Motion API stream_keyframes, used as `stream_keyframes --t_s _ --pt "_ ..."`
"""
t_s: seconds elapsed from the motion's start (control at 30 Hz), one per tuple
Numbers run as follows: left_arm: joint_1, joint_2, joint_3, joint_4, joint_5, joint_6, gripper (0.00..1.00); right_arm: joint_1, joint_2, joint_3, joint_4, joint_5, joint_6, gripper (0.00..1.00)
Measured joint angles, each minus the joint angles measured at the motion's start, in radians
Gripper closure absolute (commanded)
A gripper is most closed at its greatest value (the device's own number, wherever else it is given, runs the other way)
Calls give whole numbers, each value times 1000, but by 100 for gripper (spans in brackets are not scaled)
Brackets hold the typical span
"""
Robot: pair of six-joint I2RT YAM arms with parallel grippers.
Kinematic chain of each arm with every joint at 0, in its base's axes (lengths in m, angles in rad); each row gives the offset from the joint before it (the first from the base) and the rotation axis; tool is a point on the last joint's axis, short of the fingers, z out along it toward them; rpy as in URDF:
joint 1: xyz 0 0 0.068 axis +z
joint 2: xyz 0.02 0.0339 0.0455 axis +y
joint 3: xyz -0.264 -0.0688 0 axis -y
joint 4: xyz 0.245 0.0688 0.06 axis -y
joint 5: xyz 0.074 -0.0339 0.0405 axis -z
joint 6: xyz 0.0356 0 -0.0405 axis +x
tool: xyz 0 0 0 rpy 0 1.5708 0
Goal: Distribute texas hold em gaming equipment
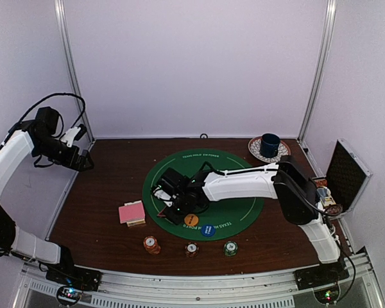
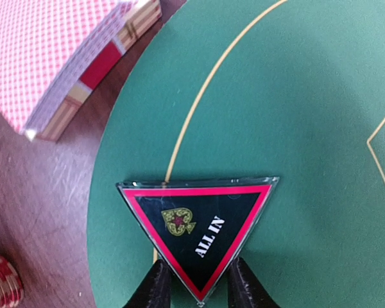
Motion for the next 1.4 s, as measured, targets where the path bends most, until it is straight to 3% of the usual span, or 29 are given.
stream_keyframes --t_s 0.57,0.67,0.9,1.03,1.4 --pt "0 -24 19 -47 57 22 2 -88 263 420 -26 29 78 70" --pt "0 -25 19 -59 63 28 2 -97 301 484 -37 37 83 63" --pt "0 -35 19 -80 82 45 2 -113 333 544 -58 51 77 24" --pt "0 -35 19 -89 91 53 2 -114 248 406 -29 55 71 9" --pt "0 -29 20 -111 120 69 2 -80 -246 -223 69 69 105 1"
